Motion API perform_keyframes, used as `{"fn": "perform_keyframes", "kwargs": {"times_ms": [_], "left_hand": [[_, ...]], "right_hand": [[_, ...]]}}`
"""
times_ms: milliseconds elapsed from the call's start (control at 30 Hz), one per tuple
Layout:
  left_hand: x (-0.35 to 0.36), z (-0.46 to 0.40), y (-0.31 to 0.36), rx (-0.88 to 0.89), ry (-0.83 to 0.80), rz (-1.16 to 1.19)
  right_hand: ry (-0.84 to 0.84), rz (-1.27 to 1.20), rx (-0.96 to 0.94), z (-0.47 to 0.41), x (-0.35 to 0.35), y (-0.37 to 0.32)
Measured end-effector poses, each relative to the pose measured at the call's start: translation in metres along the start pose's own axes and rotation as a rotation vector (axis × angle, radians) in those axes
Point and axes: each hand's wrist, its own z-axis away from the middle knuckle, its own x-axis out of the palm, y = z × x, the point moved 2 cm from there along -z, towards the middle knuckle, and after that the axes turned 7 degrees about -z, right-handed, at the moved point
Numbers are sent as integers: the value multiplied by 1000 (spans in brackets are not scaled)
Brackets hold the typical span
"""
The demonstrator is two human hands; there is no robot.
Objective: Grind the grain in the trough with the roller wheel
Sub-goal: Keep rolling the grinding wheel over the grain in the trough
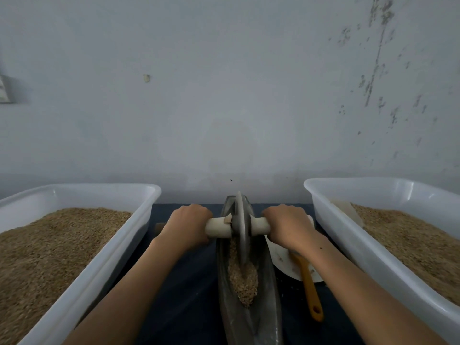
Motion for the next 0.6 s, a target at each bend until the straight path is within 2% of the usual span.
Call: {"fn": "perform_keyframes", "kwargs": {"times_ms": [67, 233, 333, 433, 500, 600], "left_hand": [[0, 0, 0, 20, -24, -9], [-1, 4, 0, 74, -170, -13], [-1, 6, -1, 74, -239, 38], [-1, 4, -1, 56, -228, 28], [0, 3, -1, 33, -166, -5], [2, 2, -1, -18, -57, -18]], "right_hand": [[-35, 1, -10, 0, -1, 1], [-317, -53, 9, 4, -5, 5], [-379, -89, 30, 5, -5, 5], [-334, -74, 18, 3, -5, 5], [-269, -58, 11, 2, -3, 4], [-61, -1, -12, -1, -1, 1]]}}
